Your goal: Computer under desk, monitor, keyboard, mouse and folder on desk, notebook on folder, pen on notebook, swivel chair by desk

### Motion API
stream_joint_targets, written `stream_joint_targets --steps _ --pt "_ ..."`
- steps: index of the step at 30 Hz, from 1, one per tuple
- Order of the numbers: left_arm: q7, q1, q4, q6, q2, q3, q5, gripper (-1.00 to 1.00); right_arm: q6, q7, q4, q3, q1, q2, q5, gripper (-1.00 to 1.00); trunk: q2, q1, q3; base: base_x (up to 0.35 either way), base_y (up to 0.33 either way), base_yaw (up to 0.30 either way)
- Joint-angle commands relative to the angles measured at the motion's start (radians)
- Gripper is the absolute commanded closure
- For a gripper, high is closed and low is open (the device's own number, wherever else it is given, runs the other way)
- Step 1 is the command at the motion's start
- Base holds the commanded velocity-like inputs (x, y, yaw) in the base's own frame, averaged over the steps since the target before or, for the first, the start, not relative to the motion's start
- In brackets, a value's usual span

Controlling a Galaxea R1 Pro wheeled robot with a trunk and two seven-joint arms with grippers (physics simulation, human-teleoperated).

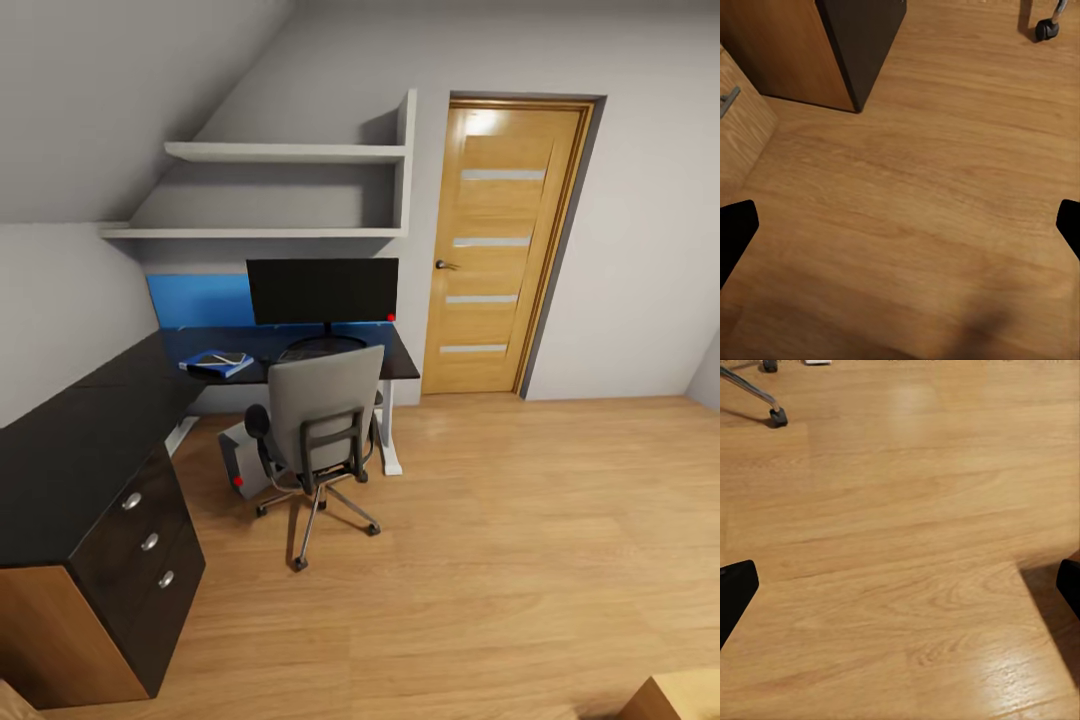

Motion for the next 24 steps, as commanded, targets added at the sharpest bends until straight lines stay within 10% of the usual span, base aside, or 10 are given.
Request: stream_joint_targets --steps 1,24 --pt "0.008 0.0 0.0 -0.002 0.0 -0.003 -0.004 -1.0 -0.001 -0.01 0.0 0.008 0.0 0.0 0.001 -1.0 0.007 -0.004 0.002 0.0 0.0 0.0" --pt "0.003 0.0 0.0 -0.001 -0.004 -0.005 -0.004 -1.0 -0.001 -0.01 0.0 0.008 0.0 0.0 0.001 -1.0 0.07 -0.039 0.03 0.0 0.0 0.0"
